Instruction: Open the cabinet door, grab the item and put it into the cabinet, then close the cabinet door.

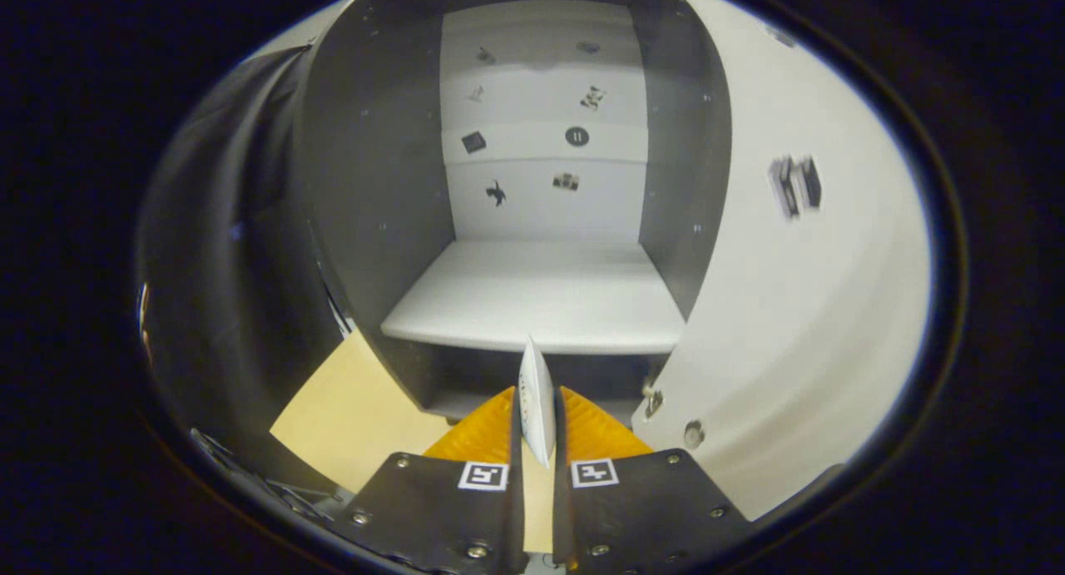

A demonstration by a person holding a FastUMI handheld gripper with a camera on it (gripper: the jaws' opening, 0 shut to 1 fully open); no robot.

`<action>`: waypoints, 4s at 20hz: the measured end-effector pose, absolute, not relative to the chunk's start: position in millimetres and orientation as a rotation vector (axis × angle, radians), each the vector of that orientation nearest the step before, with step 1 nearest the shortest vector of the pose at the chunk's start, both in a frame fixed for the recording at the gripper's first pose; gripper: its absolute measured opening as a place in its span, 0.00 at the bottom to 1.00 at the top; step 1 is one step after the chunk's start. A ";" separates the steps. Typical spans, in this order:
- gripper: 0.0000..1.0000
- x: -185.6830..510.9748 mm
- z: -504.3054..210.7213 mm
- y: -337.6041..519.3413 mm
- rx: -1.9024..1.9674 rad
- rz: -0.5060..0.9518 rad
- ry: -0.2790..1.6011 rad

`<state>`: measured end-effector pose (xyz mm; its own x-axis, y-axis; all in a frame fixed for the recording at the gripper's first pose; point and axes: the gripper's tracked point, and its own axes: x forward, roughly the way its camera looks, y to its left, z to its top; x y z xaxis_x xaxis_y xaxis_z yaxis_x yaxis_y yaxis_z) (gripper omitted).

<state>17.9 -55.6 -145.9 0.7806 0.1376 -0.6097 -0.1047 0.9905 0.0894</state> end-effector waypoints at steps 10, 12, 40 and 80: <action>0.13 110.4 -154.0 -58.4 0.033 0.129 0.817; 0.13 121.3 -168.2 -57.6 0.020 0.126 0.857; 0.98 122.1 -86.7 -59.4 -0.001 0.054 0.461; 1.00 -107.3 35.6 -405.3 0.122 -0.378 0.107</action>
<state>-107.3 -405.3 35.6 0.9240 -0.3608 -0.1268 0.3737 0.9222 0.0991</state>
